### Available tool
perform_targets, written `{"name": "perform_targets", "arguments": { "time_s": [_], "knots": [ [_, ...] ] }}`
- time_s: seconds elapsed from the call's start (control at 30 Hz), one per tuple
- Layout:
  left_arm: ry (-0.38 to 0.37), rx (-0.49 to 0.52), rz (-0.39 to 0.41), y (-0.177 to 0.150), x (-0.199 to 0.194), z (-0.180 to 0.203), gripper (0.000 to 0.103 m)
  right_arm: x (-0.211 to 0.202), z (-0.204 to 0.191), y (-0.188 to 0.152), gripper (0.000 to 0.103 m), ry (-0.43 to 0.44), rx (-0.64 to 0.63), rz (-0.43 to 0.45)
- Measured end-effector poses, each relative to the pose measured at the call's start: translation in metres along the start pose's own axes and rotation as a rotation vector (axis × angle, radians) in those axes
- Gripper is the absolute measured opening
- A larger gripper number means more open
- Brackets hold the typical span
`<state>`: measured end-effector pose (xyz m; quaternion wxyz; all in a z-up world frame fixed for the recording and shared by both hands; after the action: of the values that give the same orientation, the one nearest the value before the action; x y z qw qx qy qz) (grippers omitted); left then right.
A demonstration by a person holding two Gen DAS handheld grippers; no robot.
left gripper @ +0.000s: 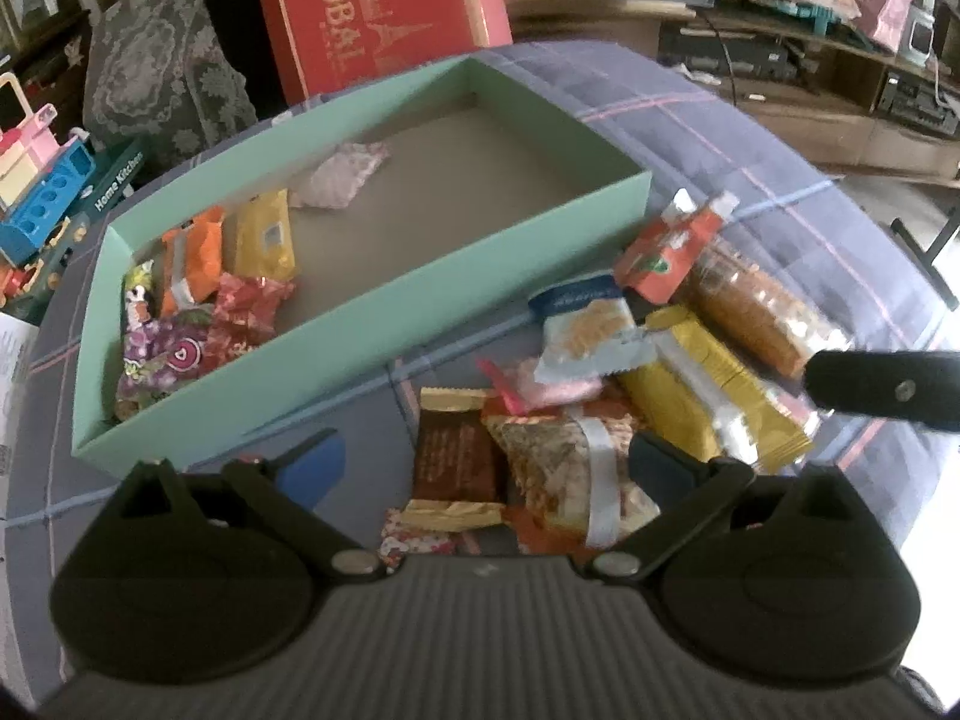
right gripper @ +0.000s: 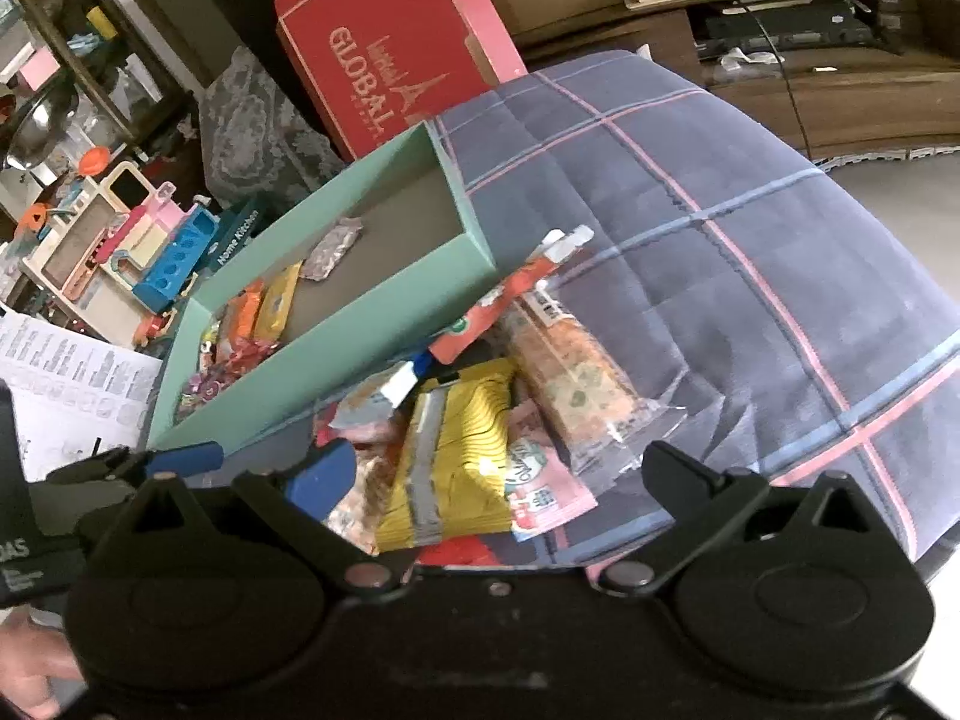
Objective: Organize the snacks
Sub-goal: 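Move both grippers to the remaining pile and grasp the yellow striped packet with the right gripper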
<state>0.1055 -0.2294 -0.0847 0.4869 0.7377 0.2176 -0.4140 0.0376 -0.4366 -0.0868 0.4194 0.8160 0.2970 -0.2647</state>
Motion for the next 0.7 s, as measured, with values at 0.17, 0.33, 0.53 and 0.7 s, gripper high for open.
{"name": "perform_targets", "arguments": {
  "time_s": [0.17,0.33,0.53,0.7],
  "knots": [
    [-0.027,0.008,-0.015,-0.012,0.006,-0.005,0.103,0.006,-0.008,-0.002,0.09,0.013,-0.015,0.002],
    [-0.041,0.001,-0.027,-0.019,0.009,-0.011,0.103,0.023,-0.028,-0.003,0.078,0.011,-0.101,-0.023],
    [-0.049,0.001,-0.033,-0.02,0.013,-0.011,0.103,0.058,-0.037,-0.005,0.068,-0.013,-0.159,-0.095],
    [-0.061,-0.006,-0.048,-0.02,0.017,-0.01,0.103,0.071,-0.039,-0.006,0.055,-0.034,-0.195,-0.1]
  ]
}}
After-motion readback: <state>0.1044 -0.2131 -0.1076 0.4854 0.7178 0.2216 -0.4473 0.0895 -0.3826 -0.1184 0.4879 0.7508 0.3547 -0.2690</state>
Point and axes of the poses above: each gripper's, at about its wrist camera, not at the fingertips, and x roughly the way its jaws point, z to its right, y to its top, the point moved 7 cm from there along x, roughly the way its jaws point, and after that the axes turned 4 degrees about y, right-handed, at the moved point
